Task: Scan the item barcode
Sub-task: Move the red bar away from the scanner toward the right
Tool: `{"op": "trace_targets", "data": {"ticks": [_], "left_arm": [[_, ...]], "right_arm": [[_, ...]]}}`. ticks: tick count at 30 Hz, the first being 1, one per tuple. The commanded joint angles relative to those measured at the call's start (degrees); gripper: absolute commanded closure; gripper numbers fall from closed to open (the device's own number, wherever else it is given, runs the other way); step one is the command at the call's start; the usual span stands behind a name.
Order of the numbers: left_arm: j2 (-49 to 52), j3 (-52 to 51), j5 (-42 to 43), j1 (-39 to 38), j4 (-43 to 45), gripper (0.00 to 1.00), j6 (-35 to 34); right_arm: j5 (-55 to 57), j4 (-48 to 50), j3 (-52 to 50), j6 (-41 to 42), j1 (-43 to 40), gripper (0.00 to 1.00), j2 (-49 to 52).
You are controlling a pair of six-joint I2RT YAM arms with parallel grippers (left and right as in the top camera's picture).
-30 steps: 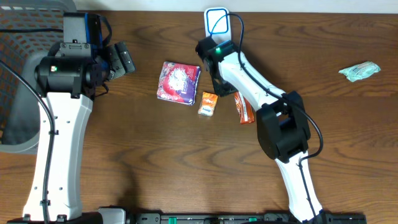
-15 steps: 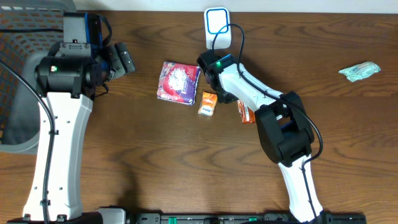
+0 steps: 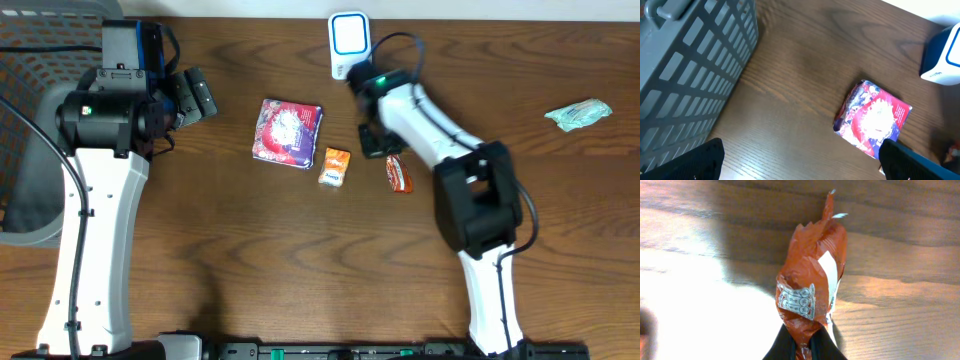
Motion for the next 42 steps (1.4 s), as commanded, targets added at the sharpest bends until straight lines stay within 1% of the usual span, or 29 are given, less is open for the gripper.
{"op": "trace_targets", "data": {"ticks": [1,4,7,12,14,16,20,21,24,26,30,33,34,36,39,42], "left_arm": [[0.3,-0.5,-0.7,0.0,-0.2,0.02,-0.7],[0.3,-0.5,-0.7,0.0,-0.2,0.02,-0.8],[0.3,-0.5,-0.7,0.0,-0.2,0.02,-0.7],[0.3,-0.5,-0.7,0.0,-0.2,0.02,-0.8],[0.3,-0.5,-0.7,0.0,-0.2,0.02,-0.8],[0.3,-0.5,-0.7,0.0,-0.2,0.02,-0.7],[0.3,-0.5,-0.7,0.0,-0.2,0.02,-0.8],[0.3,-0.5,-0.7,0.0,-0.2,0.02,-0.7],[0.3,-0.5,-0.7,0.0,-0.2,0.02,-0.7],[0.3,-0.5,-0.7,0.0,-0.2,0.02,-0.7],[0.3,-0.5,-0.7,0.0,-0.2,0.02,-0.7],[0.3,-0.5,-0.7,0.0,-0.2,0.02,-0.7],[0.3,-0.5,-0.7,0.0,-0.2,0.02,-0.7],[0.3,-0.5,-0.7,0.0,-0.2,0.02,-0.7],[0.3,-0.5,-0.7,0.0,-0.2,0.02,-0.7],[0.3,-0.5,-0.7,0.0,-0.2,0.02,-0.7]], "right_arm": [[-22.6,-1.8,4.2,-6.8,-4.4,0.99,-1.2],[-35.9,-3.1,6.7,-9.9,-8.4,0.99,-2.0],[-46.1,-3.3,6.7,-12.2,-12.1,0.99,-1.9],[-63.1,-1.0,1.8,-17.4,-16.5,0.99,-1.2],[-66.4,1.6,-1.7,-17.6,-17.9,0.99,-1.2],[-67.2,4.2,-5.4,-17.6,-19.3,0.99,-1.2],[-66.2,8.3,-11.8,-16.9,-22.2,0.99,-1.2],[-64.2,8.8,-12.8,-16.3,-22.9,0.99,-1.2],[-53.3,8.5,-13.4,-11.5,-25.2,0.93,-1.2],[-48.3,6.6,-12.3,-10.7,-26.8,0.89,-1.4],[-40.1,-3.0,-4.2,-11.2,-29.3,0.82,-1.4],[-33.1,-11.2,3.9,-12.2,-29.5,0.69,-1.4],[-31.5,-13.3,6.0,-12.6,-29.2,0.67,-1.4],[-28.9,-18.3,10.8,-13.7,-28.2,0.58,-1.4],[-27.7,-23.8,14.8,-14.6,-26.1,0.57,-1.4],[-26.4,-27.6,15.3,-14.6,-23.7,0.59,-1.4]]}}
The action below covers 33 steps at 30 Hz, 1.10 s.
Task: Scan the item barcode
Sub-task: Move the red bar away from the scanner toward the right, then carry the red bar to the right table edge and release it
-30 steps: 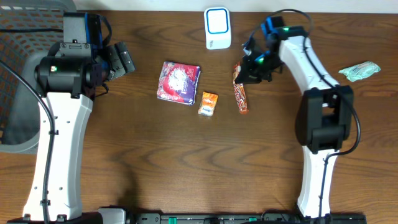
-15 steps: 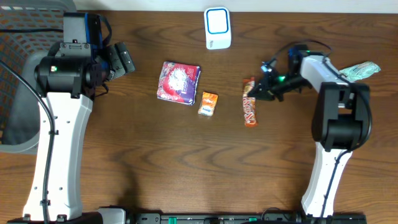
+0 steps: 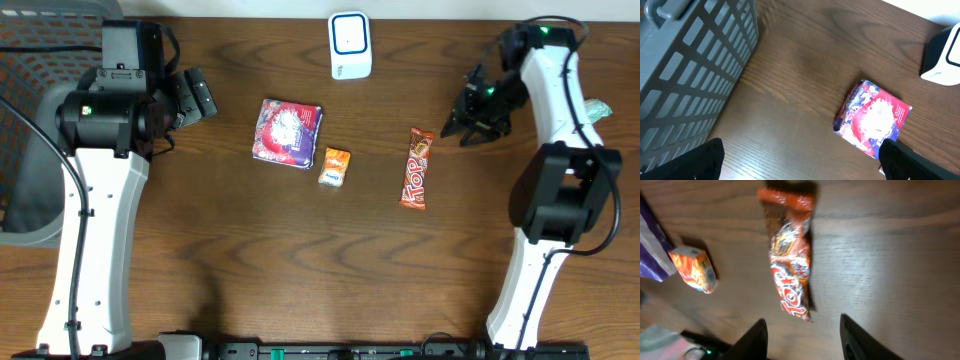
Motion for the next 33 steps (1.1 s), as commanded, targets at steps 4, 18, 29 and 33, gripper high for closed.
{"op": "trace_targets", "data": {"ticks": [4,18,29,33], "left_arm": [[0.3,-0.5,-0.7,0.0,-0.2,0.02,-0.7],[0.3,-0.5,-0.7,0.0,-0.2,0.02,-0.8],[0.3,-0.5,-0.7,0.0,-0.2,0.02,-0.7],[0.3,-0.5,-0.7,0.0,-0.2,0.02,-0.7]], "right_arm": [[8.3,-1.7,-0.7,1.1,6.7,0.40,-1.1],[16.4,7.0,-10.4,13.7,14.1,0.37,-1.1],[16.2,13.9,-18.5,15.3,16.7,0.48,-1.1],[16.4,16.3,-20.7,15.2,16.7,0.59,-1.1]]}}
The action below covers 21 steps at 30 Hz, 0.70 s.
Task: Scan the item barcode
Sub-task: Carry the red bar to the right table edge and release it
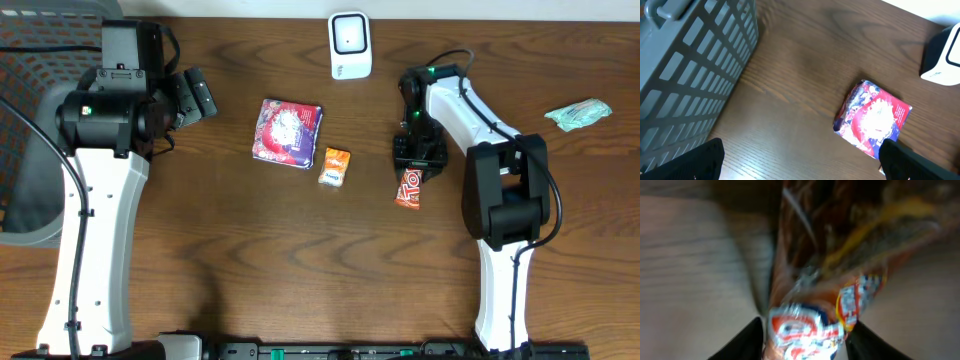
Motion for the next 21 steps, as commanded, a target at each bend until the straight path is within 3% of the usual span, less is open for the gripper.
{"op": "trace_targets", "data": {"ticks": [1,3,6,15,21], "left_arm": [[0.3,-0.5,-0.7,0.0,-0.2,0.02,-0.7],[0.3,-0.5,-0.7,0.0,-0.2,0.02,-0.7],[0.3,-0.5,-0.7,0.0,-0.2,0.02,-0.8],[0.3,-0.5,-0.7,0.0,-0.2,0.02,-0.8],[0.3,-0.5,-0.7,0.0,-0.2,0.02,-0.7]], "right_arm": [[0.0,1.2,-1.4,0.9,-0.1,0.61,-1.0],[0.0,2.0,-1.4,0.9,-0.1,0.67,-1.0],[0.0,4.0,-0.7,0.9,0.0,0.99,-1.0],[-0.7,6.4,14.2,4.4,0.1,0.99,-1.0],[-6.4,20.8,19.6,9.2,1.6,0.99,-1.0]]}}
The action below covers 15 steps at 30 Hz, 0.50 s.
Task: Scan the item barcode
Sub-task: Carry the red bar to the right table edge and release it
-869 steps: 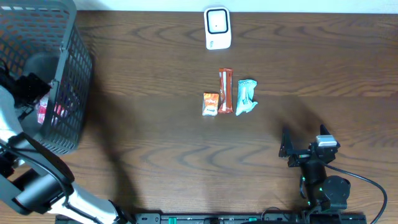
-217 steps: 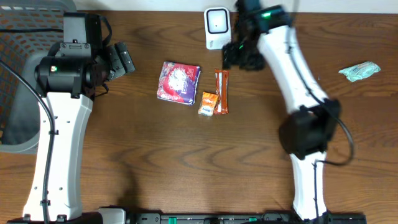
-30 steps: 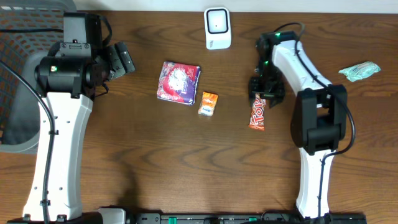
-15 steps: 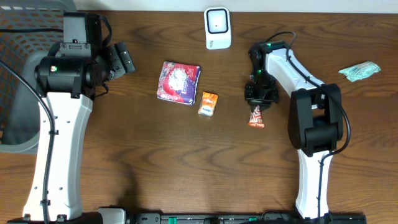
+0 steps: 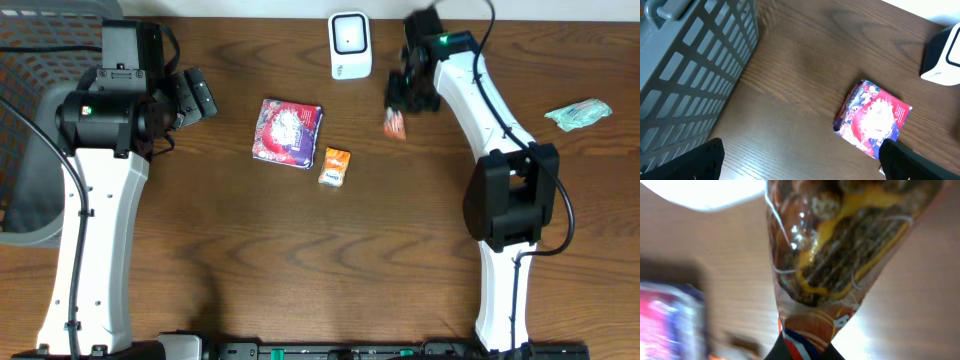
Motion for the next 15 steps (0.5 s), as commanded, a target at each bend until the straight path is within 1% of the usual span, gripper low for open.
{"op": "trace_targets", "data": {"ticks": [1,4,6,9,11,15], "left_arm": [[0.3,-0.5,-0.7,0.0,-0.2,0.02,-0.8],[0.3,-0.5,-0.7,0.0,-0.2,0.02,-0.7],[0.3,-0.5,-0.7,0.0,-0.2,0.02,-0.7],[0.3,-0.5,-0.7,0.0,-0.2,0.02,-0.7],[0.3,-0.5,-0.7,0.0,-0.2,0.02,-0.7],[0.3,-0.5,-0.7,0.0,-0.2,0.02,-0.7]], "right_arm": [[-4.2,6.9,2.0,5.1,1.9,0.99,-0.3],[-2.6,14.5,2.0,7.4,3.1,0.99,0.2],[1.6,18.8,1.9,10.7,4.1,0.99,0.6],[5.3,24.2,1.9,12.5,5.3,0.99,1.1],[5.2,28.8,1.9,13.0,5.9,0.98,1.8],[5.5,34.7,1.9,19.1,6.1,0.98,3.9]]}}
